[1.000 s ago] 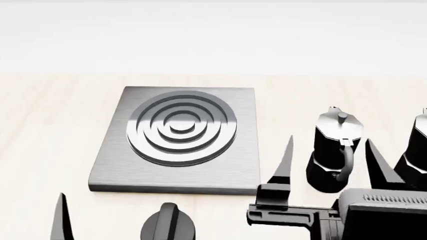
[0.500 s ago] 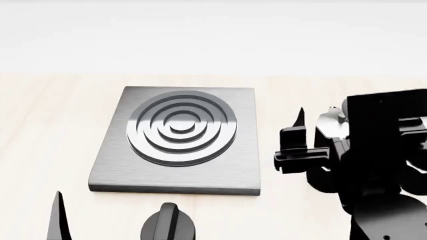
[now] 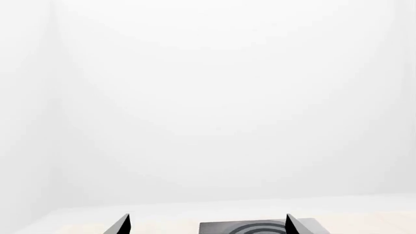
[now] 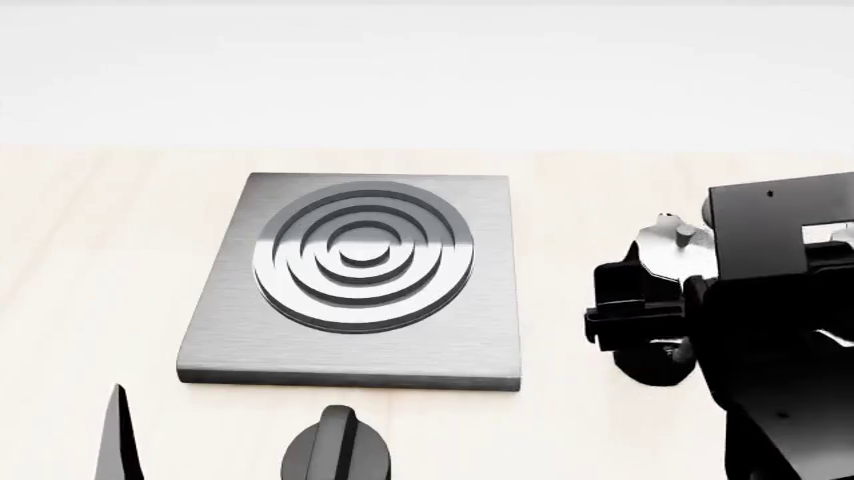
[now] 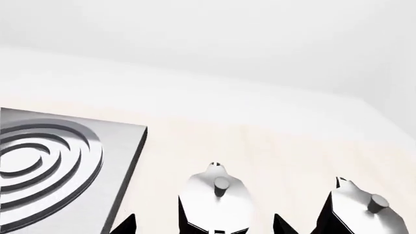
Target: Put both moka pots on the stove.
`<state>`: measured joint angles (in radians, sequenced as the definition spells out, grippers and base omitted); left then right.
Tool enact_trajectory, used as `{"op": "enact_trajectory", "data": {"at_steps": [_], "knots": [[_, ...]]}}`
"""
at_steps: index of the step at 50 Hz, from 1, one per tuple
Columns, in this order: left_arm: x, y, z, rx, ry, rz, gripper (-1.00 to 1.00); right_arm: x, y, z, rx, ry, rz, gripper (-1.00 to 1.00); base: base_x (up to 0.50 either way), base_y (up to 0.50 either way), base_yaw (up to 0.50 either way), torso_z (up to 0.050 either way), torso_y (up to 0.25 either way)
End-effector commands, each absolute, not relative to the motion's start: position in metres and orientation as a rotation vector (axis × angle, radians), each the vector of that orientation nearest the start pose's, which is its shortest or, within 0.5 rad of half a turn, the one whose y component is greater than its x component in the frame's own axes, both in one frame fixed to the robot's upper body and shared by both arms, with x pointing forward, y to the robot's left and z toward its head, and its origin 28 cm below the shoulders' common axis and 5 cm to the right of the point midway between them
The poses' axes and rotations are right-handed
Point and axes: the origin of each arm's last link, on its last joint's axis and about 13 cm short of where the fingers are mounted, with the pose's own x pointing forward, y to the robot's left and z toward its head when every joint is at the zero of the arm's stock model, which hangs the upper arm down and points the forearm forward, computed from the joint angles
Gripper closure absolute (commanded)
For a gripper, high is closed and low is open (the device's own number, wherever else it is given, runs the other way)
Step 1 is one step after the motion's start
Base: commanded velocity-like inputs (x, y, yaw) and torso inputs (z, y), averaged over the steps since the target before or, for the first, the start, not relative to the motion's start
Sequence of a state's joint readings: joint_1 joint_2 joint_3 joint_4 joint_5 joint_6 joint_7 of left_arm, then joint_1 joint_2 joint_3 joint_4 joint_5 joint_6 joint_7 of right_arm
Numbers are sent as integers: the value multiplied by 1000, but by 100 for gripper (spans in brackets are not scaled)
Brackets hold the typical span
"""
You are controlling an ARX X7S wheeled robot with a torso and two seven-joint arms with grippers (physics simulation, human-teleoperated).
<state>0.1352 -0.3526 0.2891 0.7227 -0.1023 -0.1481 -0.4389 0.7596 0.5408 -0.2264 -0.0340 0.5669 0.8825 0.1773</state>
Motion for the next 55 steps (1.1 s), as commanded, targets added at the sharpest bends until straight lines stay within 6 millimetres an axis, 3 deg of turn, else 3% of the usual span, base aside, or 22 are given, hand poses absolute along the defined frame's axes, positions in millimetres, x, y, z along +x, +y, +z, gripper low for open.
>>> {"op": "enact_trajectory", "data": {"at_steps": [1,26,55], "knots": [[156,197,118,51,-378,9,-100,321,-190,166,-164,255,-22,-100,0,0,0,0,0],[157,196,117,54,-376,0,-100,332,-198,135,-139,356,-29,-100,0,0,0,0,0],[156,195,116,56,-375,-5,-100,338,-203,116,-126,408,-41,-100,0,0,0,0,0]]}}
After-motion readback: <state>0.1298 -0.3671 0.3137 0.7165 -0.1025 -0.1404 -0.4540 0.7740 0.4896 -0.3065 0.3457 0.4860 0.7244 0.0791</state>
